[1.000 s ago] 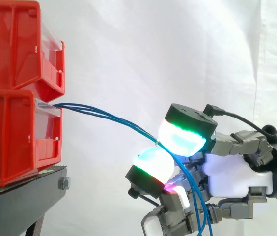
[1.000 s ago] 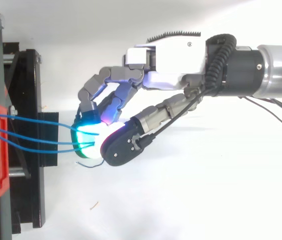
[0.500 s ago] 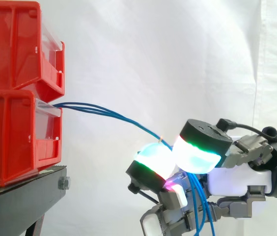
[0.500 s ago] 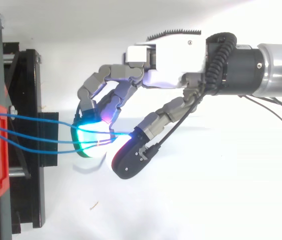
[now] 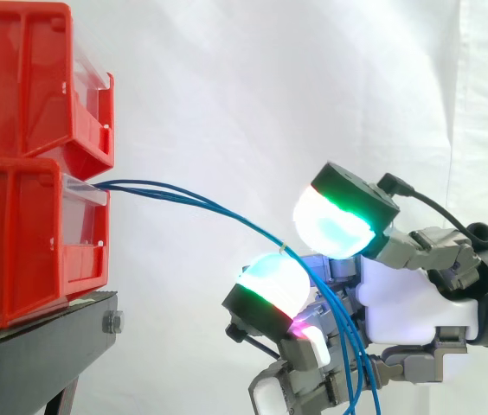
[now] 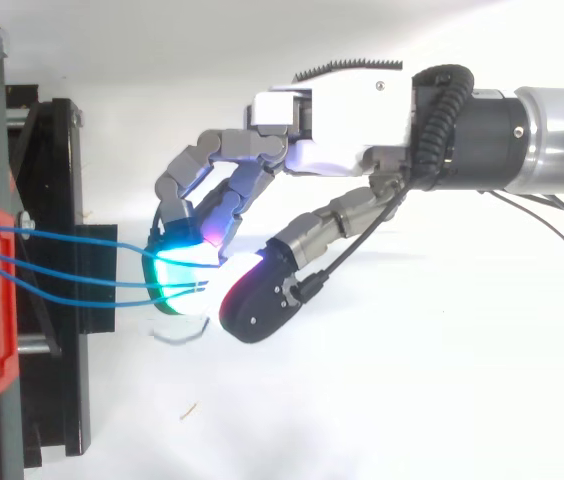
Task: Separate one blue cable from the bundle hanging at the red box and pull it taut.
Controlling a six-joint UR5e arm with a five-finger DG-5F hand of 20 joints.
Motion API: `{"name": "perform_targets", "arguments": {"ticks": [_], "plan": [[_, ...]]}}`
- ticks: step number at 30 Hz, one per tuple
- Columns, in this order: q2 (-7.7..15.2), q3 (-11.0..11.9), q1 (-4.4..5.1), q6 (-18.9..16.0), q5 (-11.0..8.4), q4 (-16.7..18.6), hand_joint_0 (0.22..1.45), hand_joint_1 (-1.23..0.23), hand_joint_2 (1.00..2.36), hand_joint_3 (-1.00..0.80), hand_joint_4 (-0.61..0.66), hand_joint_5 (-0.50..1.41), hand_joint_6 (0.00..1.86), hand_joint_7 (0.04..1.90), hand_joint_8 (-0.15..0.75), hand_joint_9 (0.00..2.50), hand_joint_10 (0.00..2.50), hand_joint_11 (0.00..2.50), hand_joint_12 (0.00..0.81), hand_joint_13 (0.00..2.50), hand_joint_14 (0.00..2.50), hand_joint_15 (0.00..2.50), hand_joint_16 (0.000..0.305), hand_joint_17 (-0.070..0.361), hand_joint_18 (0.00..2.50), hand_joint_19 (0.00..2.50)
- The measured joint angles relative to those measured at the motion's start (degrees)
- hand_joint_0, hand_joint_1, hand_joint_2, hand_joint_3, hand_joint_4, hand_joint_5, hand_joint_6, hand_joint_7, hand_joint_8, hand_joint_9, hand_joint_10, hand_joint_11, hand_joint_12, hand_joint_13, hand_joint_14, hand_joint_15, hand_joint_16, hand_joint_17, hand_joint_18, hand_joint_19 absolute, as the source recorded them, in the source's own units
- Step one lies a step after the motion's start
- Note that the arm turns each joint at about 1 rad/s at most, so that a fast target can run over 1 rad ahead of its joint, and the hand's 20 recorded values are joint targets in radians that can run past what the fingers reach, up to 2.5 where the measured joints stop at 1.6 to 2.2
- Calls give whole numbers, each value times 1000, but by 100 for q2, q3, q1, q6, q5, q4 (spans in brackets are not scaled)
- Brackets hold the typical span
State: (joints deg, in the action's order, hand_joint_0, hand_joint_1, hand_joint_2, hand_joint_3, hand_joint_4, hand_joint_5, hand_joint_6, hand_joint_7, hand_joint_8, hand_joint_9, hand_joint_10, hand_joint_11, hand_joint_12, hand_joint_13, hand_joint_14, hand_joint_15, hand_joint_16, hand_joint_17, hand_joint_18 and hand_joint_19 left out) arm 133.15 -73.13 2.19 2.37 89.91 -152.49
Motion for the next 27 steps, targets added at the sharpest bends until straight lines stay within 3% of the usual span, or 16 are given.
{"name": "perform_targets", "arguments": {"ticks": [4,5,8,13,16,21,25,27], "plan": [[0,0,-4,0,0,0,607,-620,1001,-486,47,-153,856,1054,290,987,21,882,290,789,15,397,25,56,602,311],[0,0,-5,0,0,0,596,-682,1010,-329,25,-155,862,1111,294,983,20,884,290,785,17,400,25,57,600,306],[0,0,-5,0,0,0,592,-756,1010,-199,14,-156,878,1130,324,994,16,882,322,807,13,380,31,69,647,271],[0,0,-7,0,0,0,624,-836,1016,-163,-55,-173,909,1142,306,965,20,880,306,790,14,393,27,62,617,292],[0,0,-8,0,-4,5,697,-911,1013,-272,-83,-182,918,1168,294,952,20,890,296,785,15,390,26,59,619,284],[0,0,-8,1,-6,20,760,-911,1001,-481,-84,-182,926,1103,288,949,19,878,295,786,15,385,26,59,635,276],[0,0,-8,34,-2,19,775,-906,1000,-500,-76,-180,925,1099,285,951,20,880,292,793,14,376,26,58,646,274],[1,0,-8,64,-1,19,703,-916,1000,-500,-8,-171,919,1100,286,964,20,908,290,796,16,388,26,58,653,274]]}}
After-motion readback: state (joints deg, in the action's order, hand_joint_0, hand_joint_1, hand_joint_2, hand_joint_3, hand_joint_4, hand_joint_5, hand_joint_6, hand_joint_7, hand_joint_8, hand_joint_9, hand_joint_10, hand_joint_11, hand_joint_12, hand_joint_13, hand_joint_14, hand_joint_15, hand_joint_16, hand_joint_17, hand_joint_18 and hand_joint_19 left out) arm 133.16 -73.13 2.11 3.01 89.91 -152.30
